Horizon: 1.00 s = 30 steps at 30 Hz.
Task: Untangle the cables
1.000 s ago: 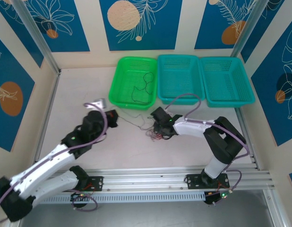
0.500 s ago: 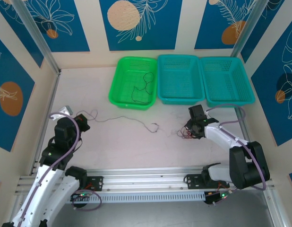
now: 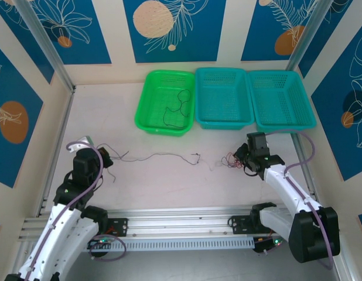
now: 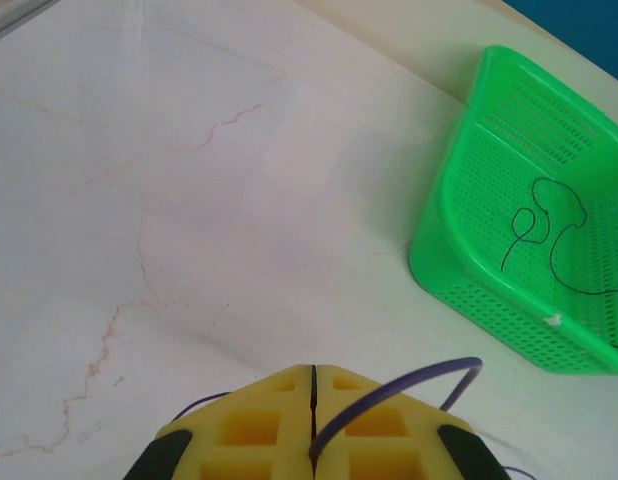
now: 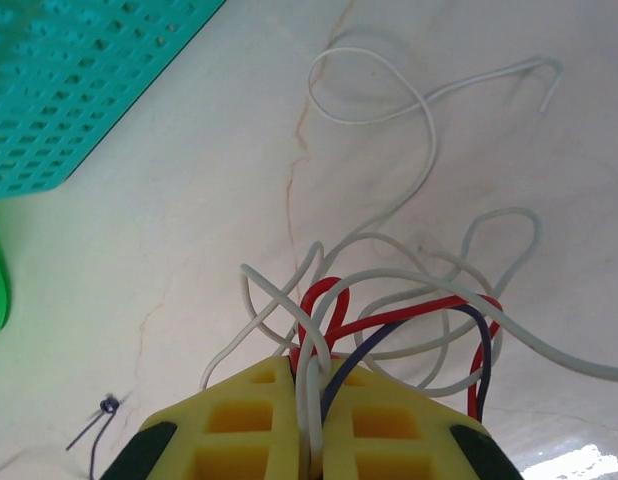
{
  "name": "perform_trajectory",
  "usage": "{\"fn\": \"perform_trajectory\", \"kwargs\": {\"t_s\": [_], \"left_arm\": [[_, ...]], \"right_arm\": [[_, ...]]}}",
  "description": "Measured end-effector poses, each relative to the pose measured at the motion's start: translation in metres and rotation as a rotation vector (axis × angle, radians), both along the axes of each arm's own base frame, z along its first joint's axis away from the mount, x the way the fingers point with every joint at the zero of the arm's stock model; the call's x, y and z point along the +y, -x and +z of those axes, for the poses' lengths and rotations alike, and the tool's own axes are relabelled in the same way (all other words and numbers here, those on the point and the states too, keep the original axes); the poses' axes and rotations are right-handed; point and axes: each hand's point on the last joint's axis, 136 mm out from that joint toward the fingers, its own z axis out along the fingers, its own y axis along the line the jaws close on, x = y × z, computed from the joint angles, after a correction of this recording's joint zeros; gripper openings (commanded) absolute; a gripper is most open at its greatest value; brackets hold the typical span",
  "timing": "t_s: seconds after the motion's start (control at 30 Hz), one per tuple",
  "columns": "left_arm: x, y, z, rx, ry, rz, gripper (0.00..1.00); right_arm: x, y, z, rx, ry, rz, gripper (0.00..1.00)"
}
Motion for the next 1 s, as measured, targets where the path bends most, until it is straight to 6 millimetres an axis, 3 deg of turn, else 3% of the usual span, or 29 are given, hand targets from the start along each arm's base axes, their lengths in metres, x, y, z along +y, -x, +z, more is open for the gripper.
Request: {"fn": "perform_trajectory", "kwargs": {"t_s": [0.07,0.13,0.27,0.43,0.53,0.67,0.73,0.83,1.0], "left_arm": [[-0.001,-0.002,0.000,0.002,-0.009,-0.005,0.29],[-0.001,-0.005,-0.002,0.002,-0.021,-0.011,0.48],[-0.010,-0.008,-0.010,-0.006,-0.030,-0.074,0.63],[-0.055,-0.019,-0.001,-0.066,-0.012,-0.314,0.60],[-0.109,-0.019,0.000,-0.088,-0.036,-0.557,0.61],[-0.190,0.005,-0.014,-0.091,-0.145,-0.920,0.65],[-0.215,0.014,-0.024,-0.092,-0.218,-1.042,0.67],[-0.234,0.009,-0.044,-0.067,-0.337,-1.134,0.70],[-0.244,-0.018,-0.092,0.044,-0.535,-1.176,0.77]], "right_arm": [[0.003,0.002,-0.001,0.006,0.007,0.019,0.00],[0.005,0.003,-0.002,0.009,0.010,0.031,0.00],[0.010,0.004,-0.001,0.009,0.004,0.068,0.00],[0.031,0.004,0.005,-0.002,-0.049,0.164,0.00],[0.044,-0.002,0.021,-0.037,-0.082,0.219,0.00],[0.060,-0.010,0.044,-0.092,-0.109,0.290,0.00],[0.067,-0.011,0.050,-0.106,-0.114,0.322,0.00],[0.073,-0.010,0.053,-0.108,-0.119,0.355,0.00],[0.079,-0.004,0.051,-0.091,-0.125,0.389,0.00]]}}
